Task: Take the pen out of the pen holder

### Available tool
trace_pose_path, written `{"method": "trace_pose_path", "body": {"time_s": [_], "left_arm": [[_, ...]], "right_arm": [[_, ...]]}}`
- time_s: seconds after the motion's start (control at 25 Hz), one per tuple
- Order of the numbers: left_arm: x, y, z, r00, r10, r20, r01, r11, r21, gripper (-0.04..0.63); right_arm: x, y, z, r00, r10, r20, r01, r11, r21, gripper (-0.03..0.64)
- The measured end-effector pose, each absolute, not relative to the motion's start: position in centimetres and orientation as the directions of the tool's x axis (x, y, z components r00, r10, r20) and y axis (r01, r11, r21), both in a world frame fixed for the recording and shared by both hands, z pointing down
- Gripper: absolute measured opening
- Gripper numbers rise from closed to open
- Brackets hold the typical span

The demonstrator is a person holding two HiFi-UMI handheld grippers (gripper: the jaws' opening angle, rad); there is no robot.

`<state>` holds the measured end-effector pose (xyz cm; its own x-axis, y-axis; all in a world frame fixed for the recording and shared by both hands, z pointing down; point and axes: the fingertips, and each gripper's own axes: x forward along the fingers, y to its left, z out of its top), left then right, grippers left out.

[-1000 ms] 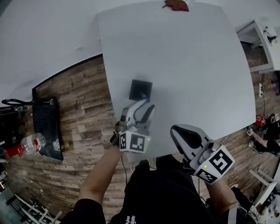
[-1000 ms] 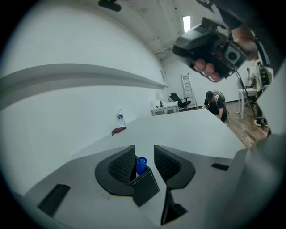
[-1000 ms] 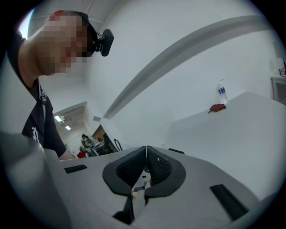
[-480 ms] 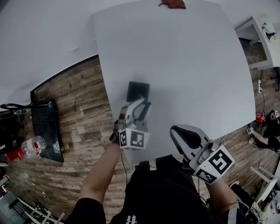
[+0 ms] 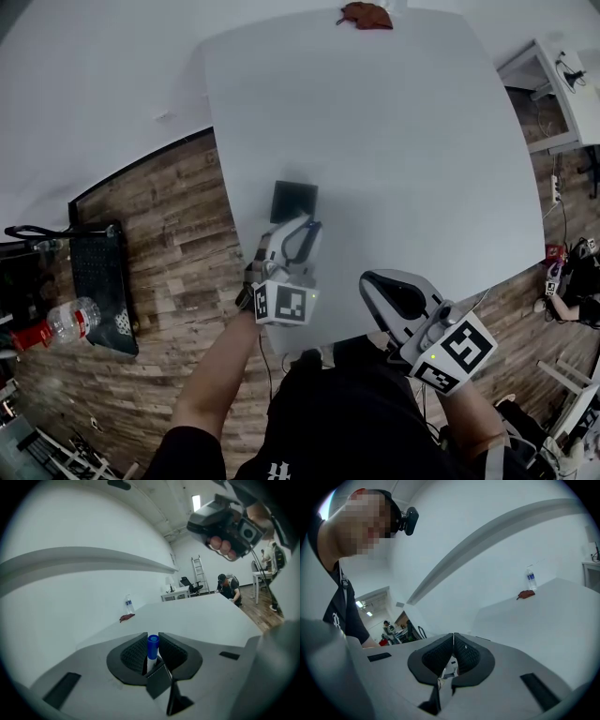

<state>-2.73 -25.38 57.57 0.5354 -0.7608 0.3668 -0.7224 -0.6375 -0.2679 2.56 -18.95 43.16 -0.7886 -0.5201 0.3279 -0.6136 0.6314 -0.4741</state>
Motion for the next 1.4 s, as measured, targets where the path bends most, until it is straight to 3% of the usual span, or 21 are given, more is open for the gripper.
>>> {"method": "trace_pose_path", "body": {"time_s": [0.8, 1.4], "left_arm": [[-3.3, -19.3, 43.0, 0.562, -0.808, 0.179, -0.726, -0.585, -0.362, 0.074], [-3.5, -13.0, 36.8, 0.595, -0.798, 0.100, -0.706, -0.578, -0.409, 0.074]], "right_arm": [[1.3, -15.6, 38.5, -0.809, -0.540, 0.233, -0.586, 0.708, -0.394, 0.015], [0.0, -11.3, 35.3, -0.805, -0.563, 0.186, -0.592, 0.740, -0.320, 0.015]]}}
